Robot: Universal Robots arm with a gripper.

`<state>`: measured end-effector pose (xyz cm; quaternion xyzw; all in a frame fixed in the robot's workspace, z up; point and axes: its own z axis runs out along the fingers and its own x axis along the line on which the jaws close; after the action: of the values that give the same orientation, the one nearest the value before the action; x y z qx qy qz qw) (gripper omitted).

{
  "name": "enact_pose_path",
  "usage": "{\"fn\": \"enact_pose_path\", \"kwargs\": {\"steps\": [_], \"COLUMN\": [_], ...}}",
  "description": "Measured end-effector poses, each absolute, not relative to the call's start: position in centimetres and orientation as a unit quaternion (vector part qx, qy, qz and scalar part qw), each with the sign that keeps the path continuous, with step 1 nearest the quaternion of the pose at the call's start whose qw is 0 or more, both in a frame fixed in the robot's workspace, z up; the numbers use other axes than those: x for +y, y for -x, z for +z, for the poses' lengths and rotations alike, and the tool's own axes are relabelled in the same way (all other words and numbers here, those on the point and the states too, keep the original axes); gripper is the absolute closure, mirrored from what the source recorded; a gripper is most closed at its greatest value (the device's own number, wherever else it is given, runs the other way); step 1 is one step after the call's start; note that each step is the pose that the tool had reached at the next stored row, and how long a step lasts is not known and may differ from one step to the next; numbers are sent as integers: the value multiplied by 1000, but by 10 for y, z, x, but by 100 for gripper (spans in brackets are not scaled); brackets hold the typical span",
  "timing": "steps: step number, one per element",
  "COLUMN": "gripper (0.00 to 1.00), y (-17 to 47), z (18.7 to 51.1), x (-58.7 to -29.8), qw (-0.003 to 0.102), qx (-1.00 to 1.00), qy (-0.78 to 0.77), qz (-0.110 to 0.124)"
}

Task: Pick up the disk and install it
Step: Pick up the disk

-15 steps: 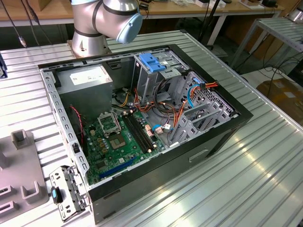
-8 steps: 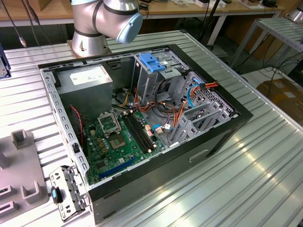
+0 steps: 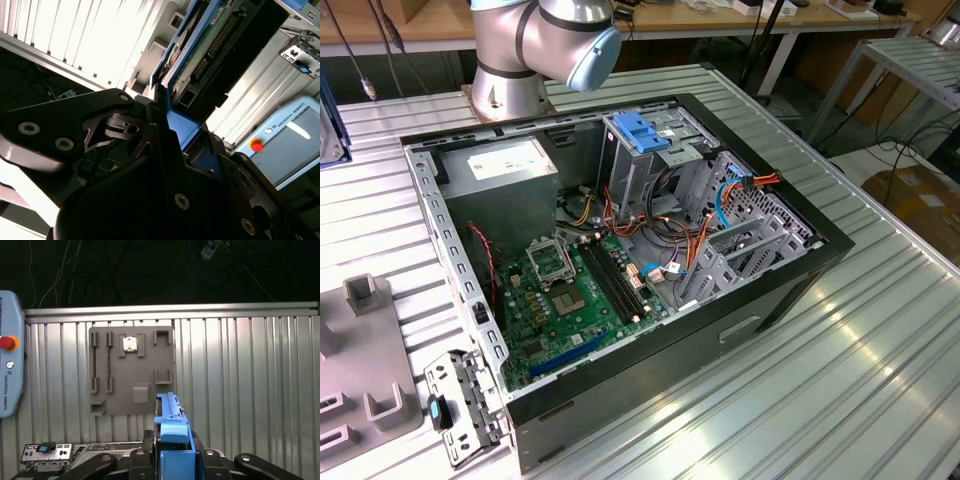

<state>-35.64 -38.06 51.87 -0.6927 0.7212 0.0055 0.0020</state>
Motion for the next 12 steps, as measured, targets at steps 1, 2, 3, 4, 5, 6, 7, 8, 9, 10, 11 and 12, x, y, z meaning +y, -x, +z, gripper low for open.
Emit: {"fn": "enact_pose_path", "kwargs": {"steps": [1,2,3,4,5,6,7,8,9,10,11,12], "gripper": [63,63,63,63,63,63,63,63,63,63,63,63], "y": [356,355,355,354,353,353,352,351,350,349,349,348], "z": [519,519,519,519,519,519,519,519,519,519,519,519], "x": [-381,-381,-381,-381,-381,-381,-381,-381,-381,-381,-381,-381], "qw": [2,2,2,2,2,2,2,2,2,2,2,2], "qx": [721,721,721,721,721,721,721,721,721,721,721,721], "qy": [693,693,693,693,693,693,693,693,693,693,693,693], "qz": [5,5,6,5,5,5,5,5,5,5,5,5]}}
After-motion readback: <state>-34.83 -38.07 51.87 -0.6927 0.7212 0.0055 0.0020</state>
